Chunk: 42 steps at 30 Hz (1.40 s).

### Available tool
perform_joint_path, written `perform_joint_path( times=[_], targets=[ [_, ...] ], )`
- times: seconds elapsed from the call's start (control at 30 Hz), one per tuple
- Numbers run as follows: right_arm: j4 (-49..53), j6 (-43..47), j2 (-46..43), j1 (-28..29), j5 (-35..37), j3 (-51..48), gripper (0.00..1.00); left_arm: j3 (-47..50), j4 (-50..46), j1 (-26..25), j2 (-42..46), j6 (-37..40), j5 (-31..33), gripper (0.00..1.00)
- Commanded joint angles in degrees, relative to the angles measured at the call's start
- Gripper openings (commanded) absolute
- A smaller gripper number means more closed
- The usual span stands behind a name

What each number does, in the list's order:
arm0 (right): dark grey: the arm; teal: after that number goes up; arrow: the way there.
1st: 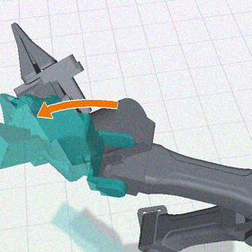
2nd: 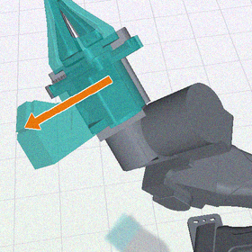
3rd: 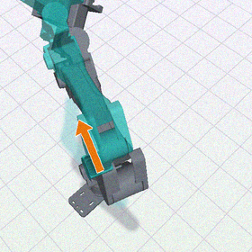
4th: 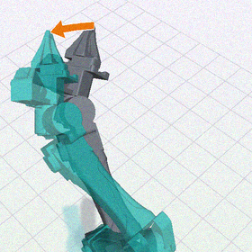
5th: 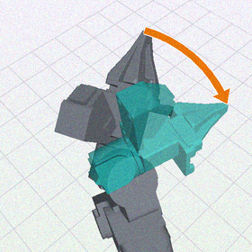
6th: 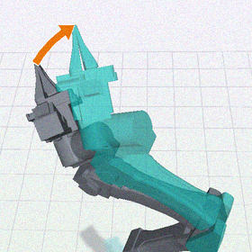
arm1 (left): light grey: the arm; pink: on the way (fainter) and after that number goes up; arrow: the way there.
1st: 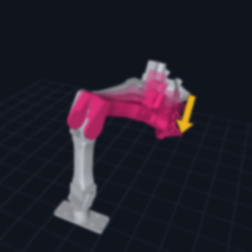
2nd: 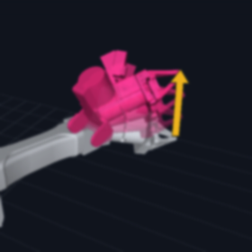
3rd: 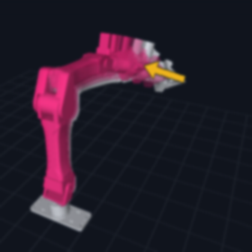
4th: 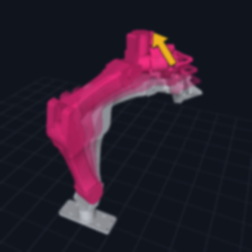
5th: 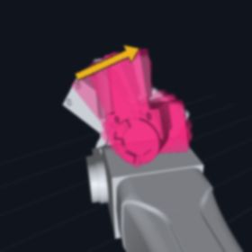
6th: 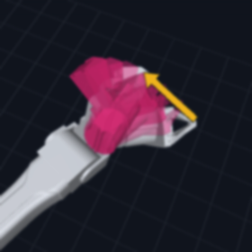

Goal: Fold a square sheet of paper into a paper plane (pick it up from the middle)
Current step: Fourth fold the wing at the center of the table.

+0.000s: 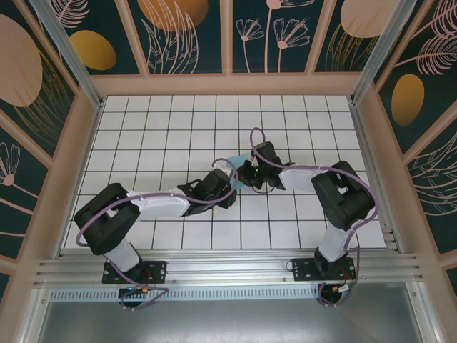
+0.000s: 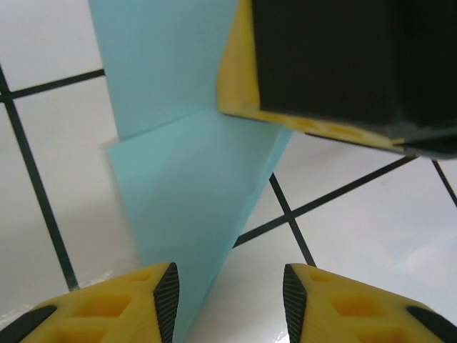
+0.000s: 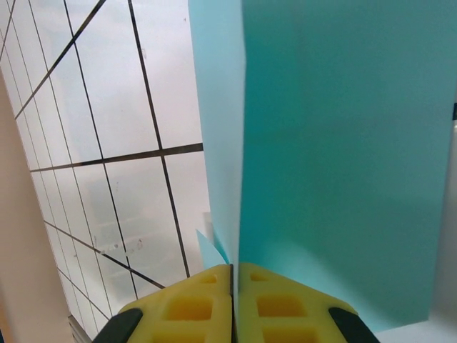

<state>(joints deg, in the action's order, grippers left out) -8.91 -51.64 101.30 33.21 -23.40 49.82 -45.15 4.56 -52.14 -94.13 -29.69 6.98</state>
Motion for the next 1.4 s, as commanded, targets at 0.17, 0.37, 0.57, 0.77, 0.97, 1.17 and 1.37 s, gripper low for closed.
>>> perform_joint_path(
  times=[0.17, 0.37, 0.57, 0.77, 0.97, 1.17, 1.37],
  targets=[
    [1.9, -1.2, -0.6, 0.4, 0.0, 2.6, 0.1, -2.1, 0.3, -0.8, -3.3, 2.0, 5.2, 0.46],
    [2.3, -1.1, -0.1, 0.4, -0.6, 3.3, 0.1, -2.1, 0.5, -0.8, -3.5, 1.5, 6.9, 0.42],
    [2.8, -1.2, -0.1, 0.5, -0.8, 3.7, 0.1, -1.8, 1.2, -0.8, -3.7, 1.3, 7.5, 0.36],
    [3.6, -0.9, -0.2, 0.7, -0.8, 4.0, 0.1, -1.8, 1.1, -0.8, -3.7, 1.6, 8.6, 0.33],
    [3.7, -1.0, 0.1, 0.9, -0.8, 4.5, 0.11, -1.7, 1.3, -0.8, -5.6, 1.7, 8.5, 0.34],
    [4.4, -0.8, 0.5, 1.0, -0.2, 4.8, 0.1, -1.6, 1.3, -0.8, -5.6, 1.7, 9.1, 0.29],
    [5.3, -0.3, 0.7, 1.0, 0.2, 4.9, 0.11, -1.5, 1.3, -0.9, -5.3, 1.7, 9.5, 0.24]
  ],
)
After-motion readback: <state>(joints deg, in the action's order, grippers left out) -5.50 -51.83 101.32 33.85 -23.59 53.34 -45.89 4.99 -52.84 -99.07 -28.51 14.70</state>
